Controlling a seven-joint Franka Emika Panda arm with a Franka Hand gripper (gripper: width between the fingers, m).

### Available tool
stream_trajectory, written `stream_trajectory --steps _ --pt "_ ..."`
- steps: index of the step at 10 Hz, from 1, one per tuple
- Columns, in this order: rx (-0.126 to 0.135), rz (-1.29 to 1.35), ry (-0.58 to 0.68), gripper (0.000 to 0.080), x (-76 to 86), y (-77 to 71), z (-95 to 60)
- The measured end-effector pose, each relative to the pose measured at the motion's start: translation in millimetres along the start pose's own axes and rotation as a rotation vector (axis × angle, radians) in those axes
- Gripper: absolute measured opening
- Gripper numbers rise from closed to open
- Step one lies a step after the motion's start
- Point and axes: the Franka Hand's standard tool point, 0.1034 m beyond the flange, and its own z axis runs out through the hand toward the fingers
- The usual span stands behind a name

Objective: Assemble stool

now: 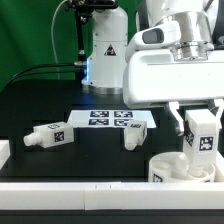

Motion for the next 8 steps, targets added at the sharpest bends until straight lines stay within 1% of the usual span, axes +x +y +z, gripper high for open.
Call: stream_trajectory --steps 2,4,6,8 --pt "0.002 0.0 -0.009 0.0334 -3.3 -0.8 3.9" --pt "-0.002 -0.001 -0.009 0.0334 -7.1 2.2 6.9" --pt "-0.001 -0.001 -0.012 0.0334 -12.1 1.6 10.2" --pt "0.001 0.003 -0.024 0.0334 -12.5 2.5 10.1"
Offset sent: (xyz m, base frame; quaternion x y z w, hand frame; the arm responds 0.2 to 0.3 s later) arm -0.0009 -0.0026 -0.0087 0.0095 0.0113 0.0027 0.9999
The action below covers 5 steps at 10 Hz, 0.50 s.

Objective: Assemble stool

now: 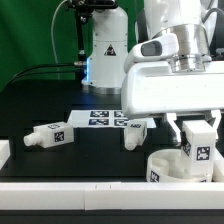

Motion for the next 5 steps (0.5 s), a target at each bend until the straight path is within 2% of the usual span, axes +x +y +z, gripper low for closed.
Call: stream_trajectory --steps 2,3,4,5 --pt "0.0 0.0 0.0 0.0334 0.0 0.0 0.1" --pt "0.0 0.0 -0.001 0.0428 -0.5 0.0 0.3" --pt "0.0 0.0 -0.002 0.0569 -0.7 0.0 0.4" --pt "0.006 0.0 -0.021 0.0569 -2.7 -1.4 1.4"
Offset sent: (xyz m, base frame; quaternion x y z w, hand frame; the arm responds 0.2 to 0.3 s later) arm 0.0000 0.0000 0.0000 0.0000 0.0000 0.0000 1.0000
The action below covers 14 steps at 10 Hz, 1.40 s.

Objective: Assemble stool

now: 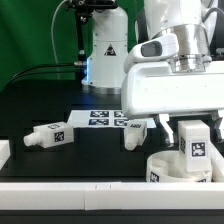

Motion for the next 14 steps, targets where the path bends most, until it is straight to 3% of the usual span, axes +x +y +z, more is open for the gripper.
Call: stream_trajectory --steps 1,3,4,6,8,12,14 --pt "0.011 0.012 -0.035 0.0634 0.7 -2.8 0.3" --pt "0.038 0.161 -0.18 0.0646 14.0 -15.7 1.5" --pt "0.038 0.178 -0.24 0.0649 18.7 -11.0 3.6" --pt "0.045 0.138 -0.32 0.0649 12.9 12.5 3.8" --pt "0.074 0.162 -0.431 0.0649 8.3 8.2 2.0" --pt "0.044 0.35 -0.498 0.0649 9.3 -3.4 -1.8" --pt "0.041 0.365 -0.499 0.0638 8.4 -1.9 -1.3"
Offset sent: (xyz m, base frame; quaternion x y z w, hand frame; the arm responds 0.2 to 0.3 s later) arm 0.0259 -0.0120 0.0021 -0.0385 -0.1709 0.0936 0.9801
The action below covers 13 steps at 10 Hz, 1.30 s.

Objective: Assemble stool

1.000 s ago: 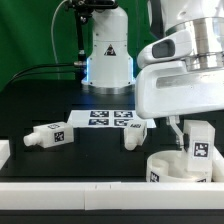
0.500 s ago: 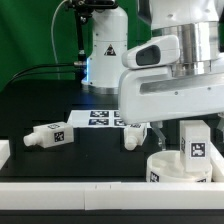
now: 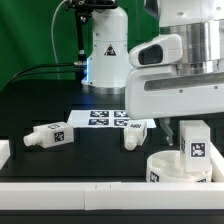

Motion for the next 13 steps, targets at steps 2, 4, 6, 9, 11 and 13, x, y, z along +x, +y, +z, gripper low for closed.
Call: stream_trajectory --steps 2,4,6,9,11,13 --pt "0.002 0.104 -0.001 0.0331 -0.3 -1.0 0.1" --pt "0.002 0.279 -0.005 0.0334 -1.1 -1.3 0.8" --pt "0.0 0.583 -0.016 0.0334 -1.0 -5.7 2.7" --pt "0.034 1.098 -0.034 0.0334 3.3 -13.4 5.2" --pt "0.037 1.226 -0.041 0.0334 2.7 -15.3 5.4" --pt "0.089 1.497 -0.052 0.0334 5.7 -13.8 5.8"
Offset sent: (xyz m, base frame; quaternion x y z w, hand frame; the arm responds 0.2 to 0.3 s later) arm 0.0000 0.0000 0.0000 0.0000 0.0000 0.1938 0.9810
